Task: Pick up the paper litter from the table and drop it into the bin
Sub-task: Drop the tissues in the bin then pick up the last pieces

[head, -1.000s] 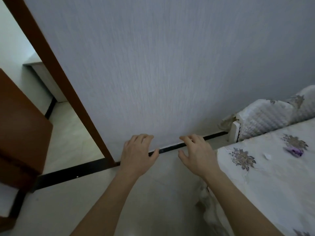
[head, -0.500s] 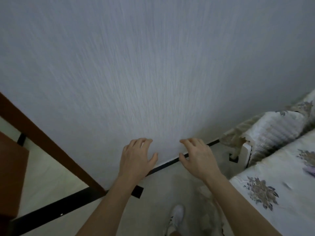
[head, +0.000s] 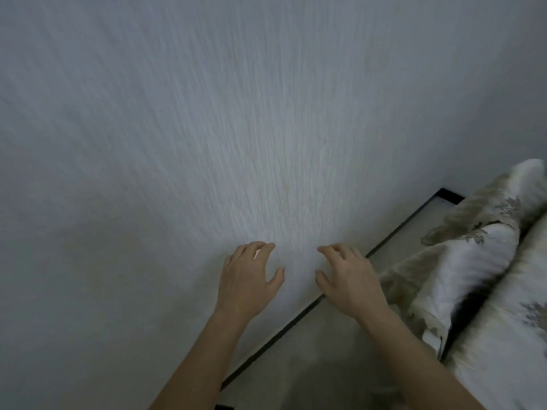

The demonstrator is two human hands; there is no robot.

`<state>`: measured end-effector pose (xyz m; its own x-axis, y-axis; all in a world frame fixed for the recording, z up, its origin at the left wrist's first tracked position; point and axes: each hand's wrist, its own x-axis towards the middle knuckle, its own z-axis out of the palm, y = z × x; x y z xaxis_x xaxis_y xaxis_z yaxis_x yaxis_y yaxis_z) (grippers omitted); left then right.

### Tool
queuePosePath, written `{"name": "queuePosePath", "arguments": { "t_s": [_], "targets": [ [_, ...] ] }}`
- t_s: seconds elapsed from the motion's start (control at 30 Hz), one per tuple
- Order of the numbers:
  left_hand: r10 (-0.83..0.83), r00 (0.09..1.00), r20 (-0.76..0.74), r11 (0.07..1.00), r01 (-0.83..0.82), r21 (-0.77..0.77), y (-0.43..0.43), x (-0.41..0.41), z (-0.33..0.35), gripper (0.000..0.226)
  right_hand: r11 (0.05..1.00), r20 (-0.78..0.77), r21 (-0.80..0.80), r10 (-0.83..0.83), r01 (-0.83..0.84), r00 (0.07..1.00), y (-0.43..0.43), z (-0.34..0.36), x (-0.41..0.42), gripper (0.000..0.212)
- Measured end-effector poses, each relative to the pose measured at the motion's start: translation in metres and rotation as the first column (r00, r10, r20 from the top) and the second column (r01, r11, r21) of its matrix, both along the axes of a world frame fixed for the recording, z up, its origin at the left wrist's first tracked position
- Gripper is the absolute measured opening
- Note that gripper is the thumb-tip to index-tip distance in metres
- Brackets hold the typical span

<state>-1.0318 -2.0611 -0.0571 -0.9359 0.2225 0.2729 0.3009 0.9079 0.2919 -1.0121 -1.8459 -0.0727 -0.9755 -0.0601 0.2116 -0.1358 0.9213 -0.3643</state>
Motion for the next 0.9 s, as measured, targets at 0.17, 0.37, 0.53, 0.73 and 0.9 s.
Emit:
{"name": "queuePosePath", "arguments": {
  "t_s": [0.17, 0.37, 0.53, 0.73, 0.9],
  "targets": [
    [-0.162, 0.986, 0.036, 0.986, 0.163, -0.019, 0.059, -0.064, -0.006, 0.052, 0.987, 0.025, 0.003, -0.16, 0.16, 0.987, 0.054, -0.004, -0.037, 0.045],
    [-0.37, 0.926, 0.069, 0.928, 0.372, -0.019, 0.15, -0.136, -0.016, 0.051, 0.933, 0.035, -0.005, -0.358, 0.359, 0.933, 0.128, -0.018, -0.066, 0.042],
    [-0.592, 0.799, 0.104, 0.801, 0.598, -0.034, 0.26, -0.196, -0.028, 0.051, 0.831, 0.042, -0.026, -0.554, 0.555, 0.832, 0.196, -0.03, -0.088, 0.042],
    [-0.842, 0.521, 0.138, 0.528, 0.849, 0.015, 0.401, -0.244, -0.031, 0.046, 0.609, 0.064, -0.028, -0.79, 0.792, 0.61, 0.272, -0.033, -0.083, 0.04],
    [-0.96, 0.248, 0.13, 0.26, 0.962, 0.082, 0.494, -0.241, -0.03, 0.045, 0.364, 0.062, 0.0, -0.93, 0.931, 0.364, 0.312, -0.024, -0.062, 0.038]
  ]
}}
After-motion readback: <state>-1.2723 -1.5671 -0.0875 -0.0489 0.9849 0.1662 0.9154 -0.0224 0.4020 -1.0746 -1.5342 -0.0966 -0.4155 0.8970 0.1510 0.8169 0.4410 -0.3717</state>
